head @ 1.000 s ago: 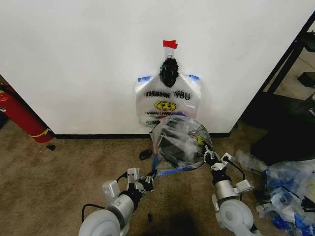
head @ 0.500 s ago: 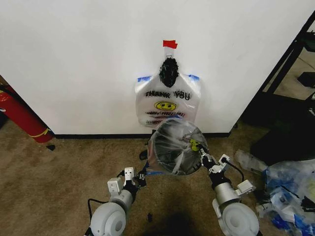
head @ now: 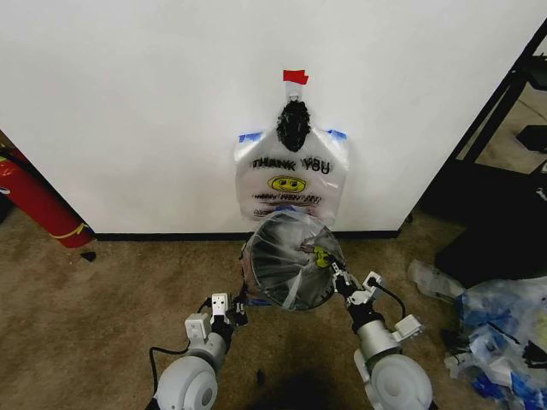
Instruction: Pick up the garbage bag from the wall and place it over the trash bin.
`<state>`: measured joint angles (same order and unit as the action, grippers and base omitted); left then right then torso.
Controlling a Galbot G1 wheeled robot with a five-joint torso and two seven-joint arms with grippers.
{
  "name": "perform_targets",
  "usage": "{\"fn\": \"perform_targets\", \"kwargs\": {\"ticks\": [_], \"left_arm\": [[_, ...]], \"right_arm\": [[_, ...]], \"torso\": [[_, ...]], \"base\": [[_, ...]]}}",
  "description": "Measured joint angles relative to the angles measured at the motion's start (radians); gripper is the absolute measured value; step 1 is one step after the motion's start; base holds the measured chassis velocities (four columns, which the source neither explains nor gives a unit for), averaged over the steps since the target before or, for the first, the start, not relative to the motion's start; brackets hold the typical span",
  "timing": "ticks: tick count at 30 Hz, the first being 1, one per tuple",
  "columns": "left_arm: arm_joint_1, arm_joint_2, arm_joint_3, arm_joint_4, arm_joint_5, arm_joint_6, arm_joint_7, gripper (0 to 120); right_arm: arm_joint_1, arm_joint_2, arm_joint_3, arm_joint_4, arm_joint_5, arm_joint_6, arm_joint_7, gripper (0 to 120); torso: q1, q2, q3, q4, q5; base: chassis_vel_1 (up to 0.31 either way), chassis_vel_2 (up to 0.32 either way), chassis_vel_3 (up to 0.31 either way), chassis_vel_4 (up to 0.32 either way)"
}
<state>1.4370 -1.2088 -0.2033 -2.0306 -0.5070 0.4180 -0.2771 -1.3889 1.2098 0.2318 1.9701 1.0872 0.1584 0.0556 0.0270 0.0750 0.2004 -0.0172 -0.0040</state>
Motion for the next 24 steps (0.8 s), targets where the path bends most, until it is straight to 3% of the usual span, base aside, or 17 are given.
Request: {"fn": "perform_targets", "kwargs": {"ticks": [4,6,10,18,19,24], "left_arm": [[0.021,0.028,-0.002,-0.003,0.032,0.025,0.006,38],[0.024,0.032,-0.003,-0.005,0.034,0.026,0.009,39],[0.029,0.046,-0.008,-0.022,0.034,0.033,0.023,58],[0.005,0.023,-0.003,0.017,0.054,-0.041,0.031,86],[0.018,0.026,-0.003,0.007,0.061,-0.040,0.061,93],[0.067,0.062,0.001,-0.052,0.105,0.003,0.169,100]], "right_arm": [[0.031,0.031,0.001,-0.029,0.013,0.001,0.009,1],[0.035,0.034,0.001,-0.033,0.014,0.001,0.010,1],[0.057,0.053,0.002,-0.062,0.020,0.000,0.013,1],[0.042,0.042,-0.003,-0.057,0.009,-0.007,0.013,1],[0.042,0.038,0.003,-0.060,0.002,-0.004,0.014,1],[0.052,0.040,0.014,-0.083,-0.003,0.004,0.017,1]], "torso": [[0.000,0.000,0.000,0.0000,0.0000],[0.000,0.000,0.000,0.0001,0.0000],[0.000,0.000,0.000,0.0000,0.0000],[0.000,0.000,0.000,-0.0002,-0.0001],[0.000,0.000,0.000,-0.0001,-0.0001],[0.000,0.000,0.000,0.0000,0.0001]], "base": [[0.000,0.000,0.000,0.000],[0.000,0.000,0.000,0.000],[0.000,0.000,0.000,0.000],[0.000,0.000,0.000,0.000],[0.000,0.000,0.000,0.000],[0.000,0.000,0.000,0.000]]}}
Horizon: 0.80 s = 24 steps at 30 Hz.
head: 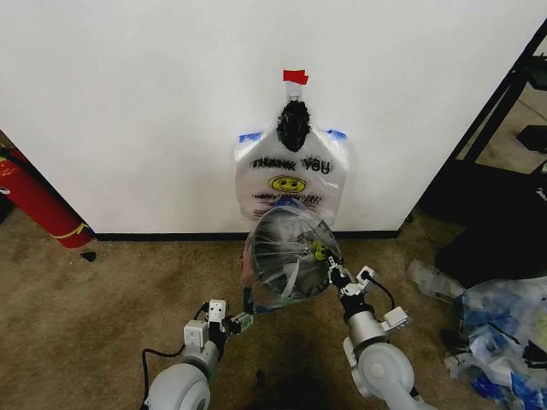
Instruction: Pick up the garbage bag from the wall and place it over the trash bin.
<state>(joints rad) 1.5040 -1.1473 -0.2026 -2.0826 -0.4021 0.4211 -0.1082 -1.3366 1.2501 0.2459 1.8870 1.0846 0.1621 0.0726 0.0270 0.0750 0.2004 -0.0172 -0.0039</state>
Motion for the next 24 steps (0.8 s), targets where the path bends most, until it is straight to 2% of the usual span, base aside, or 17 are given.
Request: {"fn": "perform_targets", "kwargs": {"ticks": [6,11,14,17,19,21,24], "left_arm": [[0.017,0.028,-0.002,-0.056,0.018,0.005,0.036,100],[0.010,0.030,-0.022,-0.069,0.007,-0.004,0.033,100],[0.016,0.022,-0.031,-0.119,-0.018,-0.020,-0.011,100],[0.036,0.013,-0.031,-0.204,-0.025,-0.039,-0.090,100],[0.041,0.013,-0.029,-0.222,-0.020,-0.045,-0.099,100],[0.055,0.013,-0.017,-0.287,-0.003,-0.061,-0.120,100],[0.054,0.017,0.002,-0.334,0.007,-0.074,-0.119,90]], "right_arm": [[0.016,0.020,0.001,-0.037,-0.006,0.004,0.000,1],[0.026,0.026,0.002,-0.054,-0.009,0.004,-0.002,1],[0.028,0.025,0.001,-0.074,-0.034,0.017,-0.014,1],[0.030,0.024,-0.003,-0.102,-0.084,0.037,-0.034,1],[0.030,0.023,-0.004,-0.108,-0.097,0.043,-0.041,1],[0.032,0.020,-0.008,-0.125,-0.147,0.064,-0.071,1],[0.037,0.016,-0.020,-0.138,-0.198,0.078,-0.100,1]], "torso": [[0.000,0.000,0.000,0.0000,0.0001],[0.000,0.000,0.000,0.0000,-0.0001],[0.000,0.000,0.000,0.0000,0.0000],[0.000,0.000,0.000,-0.0001,0.0001],[0.000,0.000,0.000,0.0000,0.0001],[0.000,0.000,0.000,0.0000,0.0001],[0.000,0.000,0.000,0.0001,0.0001]], "base": [[0.000,0.000,0.000,0.000],[0.000,0.000,0.000,0.000],[0.000,0.000,0.000,0.000],[0.000,0.000,0.000,0.000],[0.000,0.000,0.000,0.000],[0.000,0.000,0.000,0.000],[0.000,0.000,0.000,0.000]]}}
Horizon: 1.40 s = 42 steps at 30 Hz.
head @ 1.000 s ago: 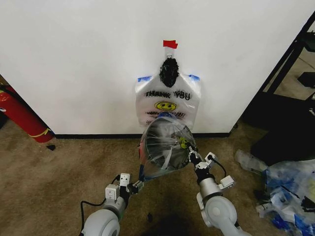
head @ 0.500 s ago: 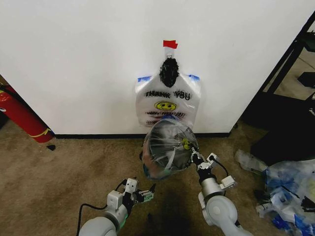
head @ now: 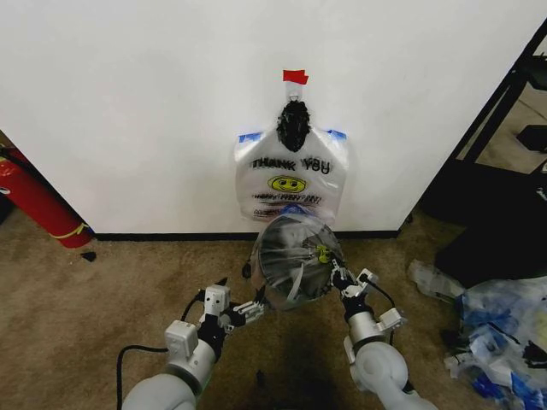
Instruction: Pick up the garbage bag from the wall and place it over the trash bin.
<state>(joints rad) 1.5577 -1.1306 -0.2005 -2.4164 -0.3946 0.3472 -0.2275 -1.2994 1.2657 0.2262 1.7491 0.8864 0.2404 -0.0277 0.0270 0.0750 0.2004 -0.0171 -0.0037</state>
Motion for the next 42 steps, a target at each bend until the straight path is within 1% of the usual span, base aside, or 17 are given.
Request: {"fn": "perform_targets", "kwargs": {"ticks": [1,2,3,6,9,10,13,16,17,19,22,24,25,29,33,39,42], "left_arm": [[-0.010,0.010,0.008,-0.005,0.018,-0.009,0.027,84],[-0.010,0.010,0.008,-0.005,0.018,-0.009,0.027,84],[-0.026,0.027,0.016,-0.001,0.047,-0.018,0.060,80],[-0.078,0.090,0.033,0.053,0.113,-0.032,0.123,67],[-0.140,0.151,0.075,0.086,0.108,-0.009,0.126,55],[-0.140,0.151,0.075,0.086,0.108,-0.009,0.126,55],[-0.224,0.168,0.138,0.096,-0.010,0.074,0.024,41],[-0.311,0.149,0.197,0.098,-0.154,0.197,-0.128,30],[-0.311,0.149,0.197,0.098,-0.154,0.197,-0.128,30],[-0.358,0.137,0.224,0.107,-0.208,0.252,-0.199,20],[-0.402,0.130,0.250,0.116,-0.242,0.299,-0.254,8],[-0.417,0.126,0.258,0.120,-0.257,0.309,-0.272,5],[-0.432,0.121,0.265,0.126,-0.269,0.317,-0.288,0],[-0.489,0.100,0.290,0.143,-0.313,0.358,-0.341,0],[-0.509,0.094,0.304,0.147,-0.343,0.387,-0.365,0],[-0.515,0.072,0.321,0.166,-0.348,0.394,-0.396,0],[-0.523,0.063,0.329,0.196,-0.338,0.394,-0.407,0]], "right_arm": [[0.002,-0.002,-0.008,-0.004,-0.023,0.003,-0.013,1],[0.002,-0.002,-0.008,-0.004,-0.023,0.003,-0.013,1],[0.004,-0.007,-0.016,-0.007,-0.048,0.005,-0.024,1],[0.012,-0.023,-0.035,-0.011,-0.114,0.005,-0.048,1],[0.025,-0.040,-0.047,-0.009,-0.161,0.004,-0.070,1],[0.025,-0.040,-0.047,-0.009,-0.161,0.004,-0.070,1],[0.038,-0.054,-0.061,-0.004,-0.200,0.000,-0.078,1],[0.040,-0.064,-0.071,0.003,-0.246,0.000,-0.083,1],[0.040,-0.064,-0.071,0.003,-0.246,0.000,-0.083,1],[0.034,-0.071,-0.073,0.009,-0.282,0.006,-0.092,1],[0.028,-0.083,-0.073,0.015,-0.312,0.014,-0.100,1],[0.027,-0.086,-0.072,0.016,-0.320,0.016,-0.103,1],[0.027,-0.089,-0.072,0.017,-0.330,0.019,-0.107,1],[0.028,-0.096,-0.072,0.017,-0.364,0.028,-0.117,1],[0.030,-0.097,-0.072,0.016,-0.392,0.040,-0.134,1],[0.028,-0.088,-0.076,0.014,-0.458,0.068,-0.158,1],[0.018,-0.085,-0.081,0.022,-0.478,0.081,-0.170,1]], "torso": [[0.000,0.000,0.000,0.0000,0.0000],[0.000,0.000,0.000,0.0000,0.0000],[0.000,0.000,0.000,0.0001,-0.0001],[0.000,0.000,0.000,-0.0002,-0.0002],[0.000,0.000,0.000,-0.0001,-0.0003],[0.000,0.000,0.000,-0.0001,-0.0003],[0.000,0.000,0.000,0.0000,-0.0001],[0.000,0.000,0.000,-0.0002,-0.0001],[0.000,0.000,0.000,-0.0002,-0.0001],[0.000,0.000,0.000,-0.0002,-0.0001],[0.000,0.000,0.000,-0.0001,-0.0001],[0.000,0.000,0.000,-0.0001,-0.0001],[0.000,0.000,0.000,-0.0001,0.0000],[0.000,0.000,0.000,-0.0002,0.0000],[0.000,0.000,0.000,-0.0001,0.0000],[0.000,0.000,0.000,0.0000,-0.0001],[0.000,0.000,0.000,-0.0001,0.0000]], "base": [[0.000,0.000,0.000,0.000],[0.000,0.000,0.000,0.000],[0.000,0.000,0.000,0.000],[0.000,0.000,0.000,0.000],[0.000,0.000,0.000,0.000],[0.000,0.000,0.000,0.000],[0.000,0.000,0.000,0.000],[0.000,0.000,0.000,0.000],[0.000,0.000,0.000,0.000],[0.000,0.000,0.000,0.000],[0.000,0.000,0.000,0.000],[0.000,0.000,0.000,0.000],[0.000,0.000,0.000,0.000],[0.000,0.000,0.000,0.000],[0.000,0.000,0.000,0.000],[0.000,0.000,0.000,0.000],[0.000,0.000,0.000,0.000]]}}
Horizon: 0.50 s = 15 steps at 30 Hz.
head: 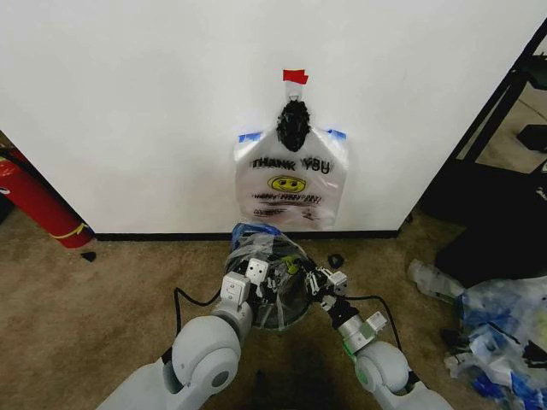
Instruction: Pick up the garbage bag from the wall and place it over the trash bin.
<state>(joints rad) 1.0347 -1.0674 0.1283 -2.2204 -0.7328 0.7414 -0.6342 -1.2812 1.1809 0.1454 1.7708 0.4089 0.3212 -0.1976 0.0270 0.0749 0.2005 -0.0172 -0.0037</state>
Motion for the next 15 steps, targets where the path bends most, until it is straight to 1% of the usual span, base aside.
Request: {"fn": "perform_targets", "kwargs": {"ticks": [2,4,7,9,15], "left_arm": [[-0.003,-0.003,0.001,0.011,0.003,0.000,-0.003,0],[-0.010,-0.013,0.004,0.040,0.018,0.000,-0.008,0],[-0.016,-0.032,0.009,0.092,0.066,-0.001,-0.009,0],[-0.017,-0.036,0.010,0.105,0.081,-0.002,-0.009,0],[-0.030,-0.066,0.015,0.188,0.169,-0.004,-0.007,0]], "right_arm": [[-0.003,0.000,0.000,0.005,-0.003,0.005,-0.005,1],[-0.009,0.000,0.000,0.013,-0.004,0.011,-0.016,1],[-0.021,-0.004,0.005,0.034,-0.003,0.018,-0.028,1],[-0.025,-0.005,0.006,0.040,-0.002,0.019,-0.030,1],[-0.057,-0.018,0.013,0.084,0.013,0.032,-0.051,1]], "torso": [[0.000,0.000,0.000,0.0000,0.0000],[0.000,0.000,0.000,0.0000,0.0000],[0.000,0.000,0.000,0.0000,-0.0001],[0.000,0.000,0.000,0.0000,-0.0001],[0.000,0.000,0.000,0.0000,-0.0001]], "base": [[0.000,0.000,0.000,0.000],[0.000,0.000,0.000,0.000],[0.000,0.000,0.000,0.000],[0.000,0.000,0.000,0.000],[0.000,0.000,0.000,0.000]]}}
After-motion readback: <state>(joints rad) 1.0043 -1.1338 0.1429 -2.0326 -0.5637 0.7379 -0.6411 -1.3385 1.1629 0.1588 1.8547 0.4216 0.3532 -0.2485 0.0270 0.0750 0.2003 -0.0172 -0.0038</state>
